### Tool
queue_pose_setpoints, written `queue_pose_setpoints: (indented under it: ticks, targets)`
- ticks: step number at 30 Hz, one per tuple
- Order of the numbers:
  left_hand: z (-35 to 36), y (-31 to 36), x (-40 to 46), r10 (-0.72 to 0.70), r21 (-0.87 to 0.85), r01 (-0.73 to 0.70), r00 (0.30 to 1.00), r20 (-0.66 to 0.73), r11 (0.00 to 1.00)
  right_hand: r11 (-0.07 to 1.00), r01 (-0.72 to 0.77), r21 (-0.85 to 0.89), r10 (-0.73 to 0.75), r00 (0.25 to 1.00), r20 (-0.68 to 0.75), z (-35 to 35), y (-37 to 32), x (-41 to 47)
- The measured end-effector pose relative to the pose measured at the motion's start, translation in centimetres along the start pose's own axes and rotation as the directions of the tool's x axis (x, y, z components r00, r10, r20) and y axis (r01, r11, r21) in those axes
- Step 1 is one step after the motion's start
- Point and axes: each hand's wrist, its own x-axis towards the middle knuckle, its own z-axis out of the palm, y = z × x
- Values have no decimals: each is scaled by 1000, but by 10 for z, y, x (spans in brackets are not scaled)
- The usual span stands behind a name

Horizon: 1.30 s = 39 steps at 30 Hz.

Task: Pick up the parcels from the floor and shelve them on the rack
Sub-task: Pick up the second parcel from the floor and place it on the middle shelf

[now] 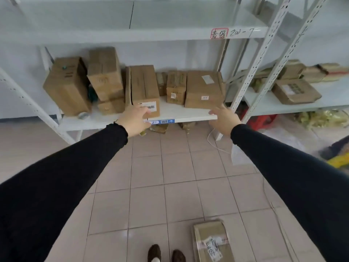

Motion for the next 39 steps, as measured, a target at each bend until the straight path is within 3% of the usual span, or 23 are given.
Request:
queue_pose_setpoints:
  ticks: [10,19,31,39]
  targets:
    - [167,14,-133,-90,-118,122,966,243,986,994,-100,54,89,982,167,147,57,-166]
    - [321,34,-254,-202,-136,298,857,475,945,988,-154,25,133,913,387,257,121,-297]
    - [537,121,-317,-297,-151,512,687,663,846,974,-225,11,182,813,553,405,284,-351]
    - [707,107,-318,-350,-130,617,593,726,776,931,-365,17,280,742,609,565,361,-347]
